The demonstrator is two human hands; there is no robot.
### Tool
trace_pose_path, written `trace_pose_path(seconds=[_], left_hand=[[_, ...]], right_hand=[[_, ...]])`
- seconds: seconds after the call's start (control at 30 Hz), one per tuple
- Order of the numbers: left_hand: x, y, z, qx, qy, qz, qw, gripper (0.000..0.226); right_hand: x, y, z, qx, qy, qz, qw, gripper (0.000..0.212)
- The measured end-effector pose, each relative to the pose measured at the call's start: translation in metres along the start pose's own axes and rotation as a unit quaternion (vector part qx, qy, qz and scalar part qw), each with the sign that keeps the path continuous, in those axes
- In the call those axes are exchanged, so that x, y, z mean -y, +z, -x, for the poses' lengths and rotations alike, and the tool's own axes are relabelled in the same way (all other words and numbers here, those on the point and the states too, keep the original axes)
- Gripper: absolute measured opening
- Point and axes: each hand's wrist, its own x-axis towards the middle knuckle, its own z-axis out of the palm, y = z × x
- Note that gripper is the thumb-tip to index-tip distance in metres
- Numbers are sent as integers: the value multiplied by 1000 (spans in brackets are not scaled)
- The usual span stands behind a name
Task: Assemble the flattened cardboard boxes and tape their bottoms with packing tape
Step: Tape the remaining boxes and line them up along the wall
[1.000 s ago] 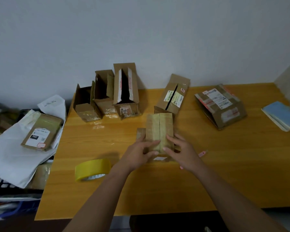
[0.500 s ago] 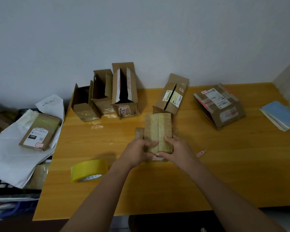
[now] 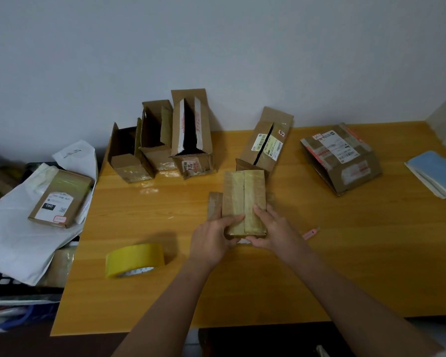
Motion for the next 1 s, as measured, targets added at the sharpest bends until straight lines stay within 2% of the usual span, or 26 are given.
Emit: trace_pose_path(seconds=[0.17,0.27,0.33,0.57,0.8,1.0], left_hand=[[1,-6,-2,19,-1,14,1000,68],[5,-9,-5,49,8,49,998,74],[4,-10,-6,55,3,65,996,75],[1,-1,-3,-5,-6,38,999,66],[4,-5,-2,16,16,24,999,68],[0,-3,0,6,-3,32,999,67]], right_hand=[[-1,-1,3,5,-8,5,1000,86],[6,-1,3,1,15,-1,1000,96],[12,1,2,-8,36,11,999,95],[6,11,-1,-11,45,15,999,90],[-2,13,3,-12,15,12,1000,88],[9,23,2,-43,58,25,997,90]])
